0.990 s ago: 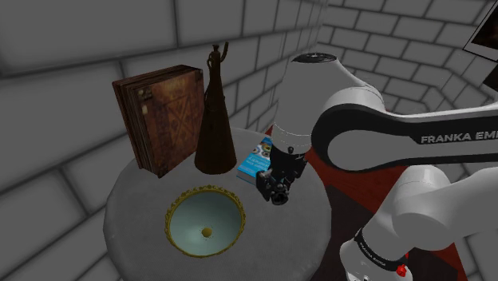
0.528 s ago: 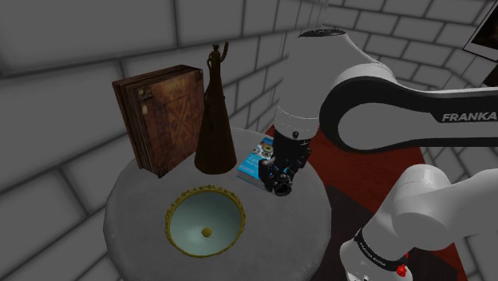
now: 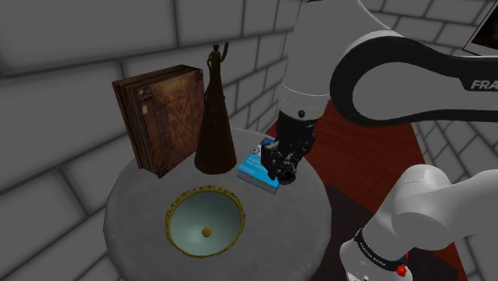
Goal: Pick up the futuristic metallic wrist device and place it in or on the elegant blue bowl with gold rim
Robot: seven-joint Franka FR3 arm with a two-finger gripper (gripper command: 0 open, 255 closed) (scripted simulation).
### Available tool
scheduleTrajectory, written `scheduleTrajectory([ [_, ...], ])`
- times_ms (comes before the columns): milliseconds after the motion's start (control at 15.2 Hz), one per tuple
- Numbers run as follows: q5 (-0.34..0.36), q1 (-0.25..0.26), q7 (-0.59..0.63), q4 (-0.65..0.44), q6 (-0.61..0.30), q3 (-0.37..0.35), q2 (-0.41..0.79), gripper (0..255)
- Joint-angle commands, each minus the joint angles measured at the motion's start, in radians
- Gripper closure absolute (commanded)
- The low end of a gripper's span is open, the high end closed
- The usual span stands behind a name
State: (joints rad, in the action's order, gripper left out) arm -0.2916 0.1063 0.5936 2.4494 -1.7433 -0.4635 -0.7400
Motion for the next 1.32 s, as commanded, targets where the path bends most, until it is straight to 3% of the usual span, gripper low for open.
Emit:
scheduleTrajectory([
  [0, 0.006, -0.002, -0.001, -0.024, 0.029, 0.009, -0.004, 255],
  [66, 0.007, -0.002, -0.001, -0.027, 0.032, 0.010, -0.004, 255],
  [594, 0.026, -0.058, 0.182, -0.259, -0.044, -0.190, 0.277, 255],
  [858, 0.097, -0.098, 0.299, -0.400, -0.067, -0.304, 0.445, 255],
  [990, 0.172, -0.118, 0.388, -0.496, -0.073, -0.380, 0.567, 255],
  [1254, 0.176, -0.114, 0.393, -0.448, -0.127, -0.384, 0.575, 255],
])
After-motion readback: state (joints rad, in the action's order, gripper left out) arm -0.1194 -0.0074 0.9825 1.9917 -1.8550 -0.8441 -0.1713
